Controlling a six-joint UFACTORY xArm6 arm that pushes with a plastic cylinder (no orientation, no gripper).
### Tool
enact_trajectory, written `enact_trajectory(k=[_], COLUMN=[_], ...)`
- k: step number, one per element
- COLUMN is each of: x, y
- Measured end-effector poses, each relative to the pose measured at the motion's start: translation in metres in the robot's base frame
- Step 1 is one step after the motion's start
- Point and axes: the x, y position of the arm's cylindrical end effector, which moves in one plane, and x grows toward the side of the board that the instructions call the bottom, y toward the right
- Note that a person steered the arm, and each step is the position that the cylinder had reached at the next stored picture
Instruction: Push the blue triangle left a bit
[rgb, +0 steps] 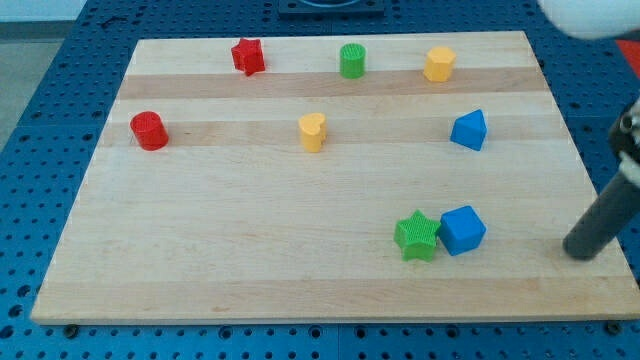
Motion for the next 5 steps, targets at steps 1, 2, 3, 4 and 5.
enact_trajectory(k=[1,2,3,4,5], x=[-0.057,-0.113,-0.15,-0.159,-0.168], y=[0.031,0.034,0.017,-0.032,-0.066])
